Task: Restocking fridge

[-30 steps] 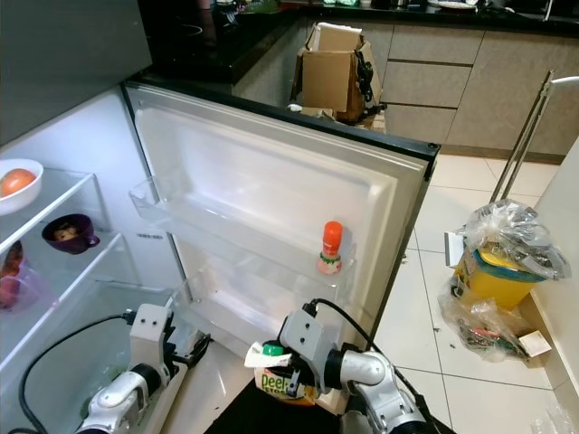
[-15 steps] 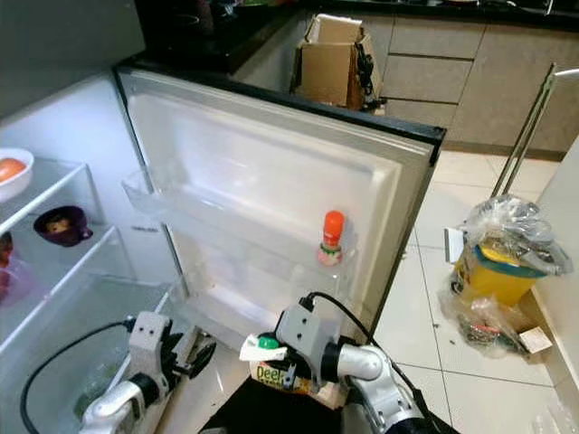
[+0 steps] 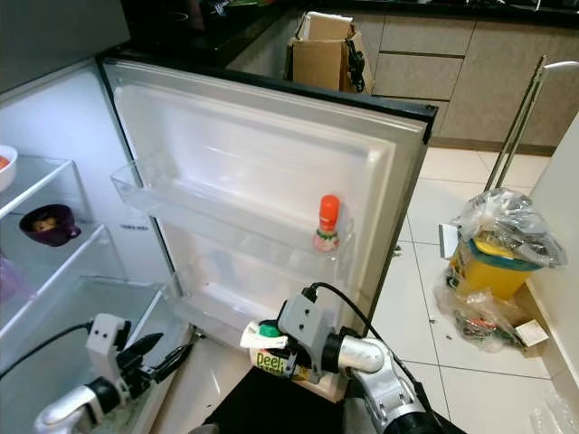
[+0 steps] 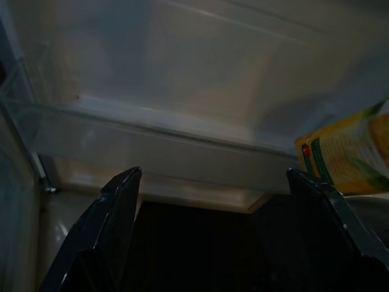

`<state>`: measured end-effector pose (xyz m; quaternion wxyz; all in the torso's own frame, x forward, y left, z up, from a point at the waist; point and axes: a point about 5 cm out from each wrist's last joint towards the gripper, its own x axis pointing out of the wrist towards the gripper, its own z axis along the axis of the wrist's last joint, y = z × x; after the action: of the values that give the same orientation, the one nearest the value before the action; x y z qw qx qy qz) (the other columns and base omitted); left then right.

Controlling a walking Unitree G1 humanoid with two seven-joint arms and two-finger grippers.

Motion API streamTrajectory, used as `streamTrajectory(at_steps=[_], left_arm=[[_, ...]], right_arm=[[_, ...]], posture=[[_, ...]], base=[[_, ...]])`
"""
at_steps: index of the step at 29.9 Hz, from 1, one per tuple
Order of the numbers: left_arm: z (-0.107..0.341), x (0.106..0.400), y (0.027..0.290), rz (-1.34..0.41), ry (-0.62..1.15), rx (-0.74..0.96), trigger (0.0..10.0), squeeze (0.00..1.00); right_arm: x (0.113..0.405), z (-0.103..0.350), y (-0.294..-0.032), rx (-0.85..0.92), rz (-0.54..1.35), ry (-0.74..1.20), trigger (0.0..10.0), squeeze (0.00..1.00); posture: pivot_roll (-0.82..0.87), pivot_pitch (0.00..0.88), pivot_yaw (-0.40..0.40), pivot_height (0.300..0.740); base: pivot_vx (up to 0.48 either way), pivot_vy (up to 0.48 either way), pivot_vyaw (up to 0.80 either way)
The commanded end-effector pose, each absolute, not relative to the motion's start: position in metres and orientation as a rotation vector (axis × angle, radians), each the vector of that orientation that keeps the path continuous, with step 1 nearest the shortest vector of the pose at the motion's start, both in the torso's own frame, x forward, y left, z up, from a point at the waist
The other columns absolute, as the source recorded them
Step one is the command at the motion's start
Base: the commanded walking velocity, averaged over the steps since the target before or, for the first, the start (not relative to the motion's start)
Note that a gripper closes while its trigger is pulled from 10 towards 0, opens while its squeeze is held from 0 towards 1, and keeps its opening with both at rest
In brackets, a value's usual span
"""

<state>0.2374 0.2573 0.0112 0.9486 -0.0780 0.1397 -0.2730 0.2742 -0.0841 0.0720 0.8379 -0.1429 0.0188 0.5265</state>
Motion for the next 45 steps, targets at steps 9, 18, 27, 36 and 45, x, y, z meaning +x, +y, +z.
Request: streamTrajectory(at_steps=[9, 18, 27, 36, 45], left_arm=[[0.026, 0.223, 0.280, -0.742, 0.317, -0.145, 10.0, 0.00], [0.040, 0.219, 0.293, -0.803, 0.293, -0.169, 10.0, 0.00], [0.044, 0.202, 0.300, -0.873, 0.312, -0.220, 10.0, 0.00], [0.049, 0.191, 0.307, -0.921, 0.334, -0.230, 10.0, 0.00], [0.062, 0.178, 0.306, -1.008, 0.340, -0.212, 10.0, 0.00]], right_arm=[[0.280, 0.083, -0.089, -0.303, 1.088, 0.008, 10.0, 0.00], [0.277, 0.096, -0.086, -0.178, 1.144, -0.030, 10.0, 0.00], [0.270, 0.112, -0.084, -0.071, 1.224, -0.065, 10.0, 0.00], [0.276, 0.118, -0.087, -0.081, 1.177, -0.091, 10.0, 0.00], [0.287, 0.125, -0.096, -0.152, 1.094, -0.094, 10.0, 0.00]], posture=[[-0.04, 0.001, -0.037, 0.561], [-0.03, 0.003, -0.039, 0.551], [-0.03, 0.004, -0.041, 0.551], [-0.03, 0.003, -0.043, 0.551], [-0.02, 0.003, -0.055, 0.551]], base=[[0.000, 0.000, 0.00], [0.000, 0.000, 0.00], [0.000, 0.000, 0.00], [0.000, 0.000, 0.00], [0.000, 0.000, 0.00]])
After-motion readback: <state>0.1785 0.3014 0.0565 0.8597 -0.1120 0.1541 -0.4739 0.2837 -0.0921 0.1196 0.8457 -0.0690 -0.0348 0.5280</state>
